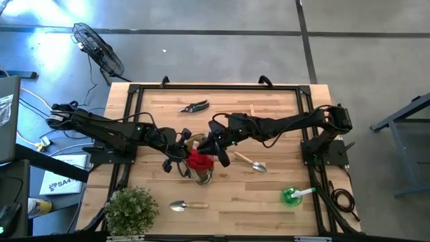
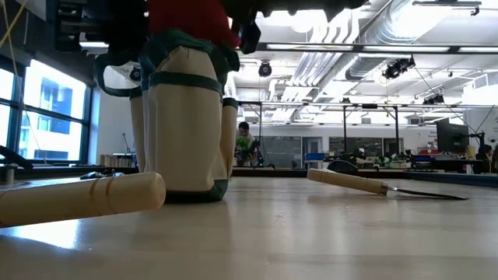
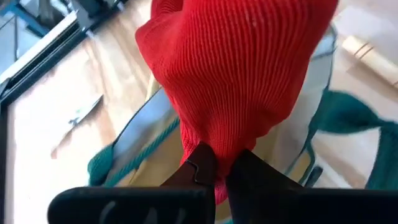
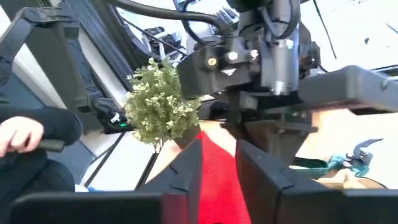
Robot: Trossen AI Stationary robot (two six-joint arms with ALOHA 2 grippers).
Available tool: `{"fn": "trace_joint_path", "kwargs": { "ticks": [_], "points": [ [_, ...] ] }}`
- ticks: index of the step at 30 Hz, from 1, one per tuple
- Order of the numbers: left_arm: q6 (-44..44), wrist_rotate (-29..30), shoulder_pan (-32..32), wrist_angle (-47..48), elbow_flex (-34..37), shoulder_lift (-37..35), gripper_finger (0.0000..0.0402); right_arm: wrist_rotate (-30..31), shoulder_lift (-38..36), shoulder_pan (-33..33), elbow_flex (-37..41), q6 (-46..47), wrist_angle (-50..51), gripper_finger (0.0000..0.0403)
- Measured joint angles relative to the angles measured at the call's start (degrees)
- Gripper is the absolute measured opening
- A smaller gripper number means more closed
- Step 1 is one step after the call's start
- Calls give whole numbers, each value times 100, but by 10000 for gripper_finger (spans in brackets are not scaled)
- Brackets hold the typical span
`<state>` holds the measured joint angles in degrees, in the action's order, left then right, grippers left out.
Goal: Pick & Place Garden tools in Gardening bag
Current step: Put the glove into the gardening bag
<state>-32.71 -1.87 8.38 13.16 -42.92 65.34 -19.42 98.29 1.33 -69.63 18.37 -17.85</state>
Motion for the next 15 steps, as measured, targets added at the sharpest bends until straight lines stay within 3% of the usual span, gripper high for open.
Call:
{"fn": "trace_joint_path", "kwargs": {
  "ticks": [6, 12, 15],
  "points": [
    [2, 332, 118, 221, -51, -303, 5, -211, -179, 0, 4, -65, 46, 138],
    [0, 1220, 466, 1222, -371, -825, 5, -276, -193, 2, 7, -68, 241, 143],
    [-30, 1275, 606, 1473, -422, -917, 5, -317, -200, 2, 7, -68, 393, 141]
  ]
}}
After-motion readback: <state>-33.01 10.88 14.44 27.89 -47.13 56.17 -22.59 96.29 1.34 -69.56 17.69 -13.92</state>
